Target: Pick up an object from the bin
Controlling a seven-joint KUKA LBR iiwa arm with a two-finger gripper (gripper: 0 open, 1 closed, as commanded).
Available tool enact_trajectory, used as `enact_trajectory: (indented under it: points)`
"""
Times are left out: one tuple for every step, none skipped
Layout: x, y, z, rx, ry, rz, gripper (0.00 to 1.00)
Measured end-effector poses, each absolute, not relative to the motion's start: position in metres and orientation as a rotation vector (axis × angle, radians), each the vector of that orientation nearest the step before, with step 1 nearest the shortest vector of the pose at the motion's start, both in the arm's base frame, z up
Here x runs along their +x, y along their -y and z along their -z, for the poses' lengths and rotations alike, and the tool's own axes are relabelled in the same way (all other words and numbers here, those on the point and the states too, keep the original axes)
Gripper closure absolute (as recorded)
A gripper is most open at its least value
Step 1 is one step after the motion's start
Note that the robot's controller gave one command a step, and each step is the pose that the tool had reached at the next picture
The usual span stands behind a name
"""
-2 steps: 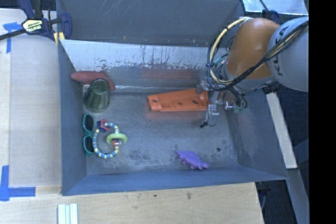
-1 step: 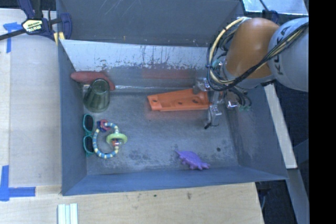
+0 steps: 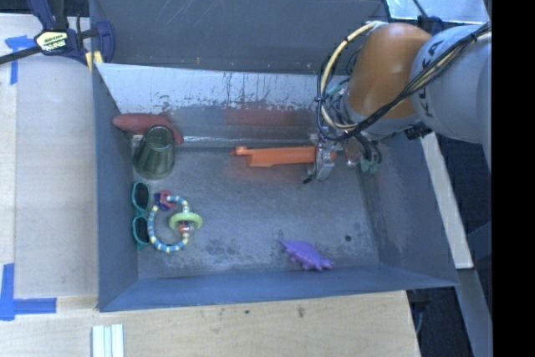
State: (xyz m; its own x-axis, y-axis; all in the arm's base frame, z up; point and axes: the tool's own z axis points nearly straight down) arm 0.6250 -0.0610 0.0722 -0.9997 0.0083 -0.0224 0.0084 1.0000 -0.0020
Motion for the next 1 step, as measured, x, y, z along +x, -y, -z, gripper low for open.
enact_trajectory:
  points:
    - [0.625, 0.061, -0.0722, 0.012, -3.119, 0.004, 1.0]
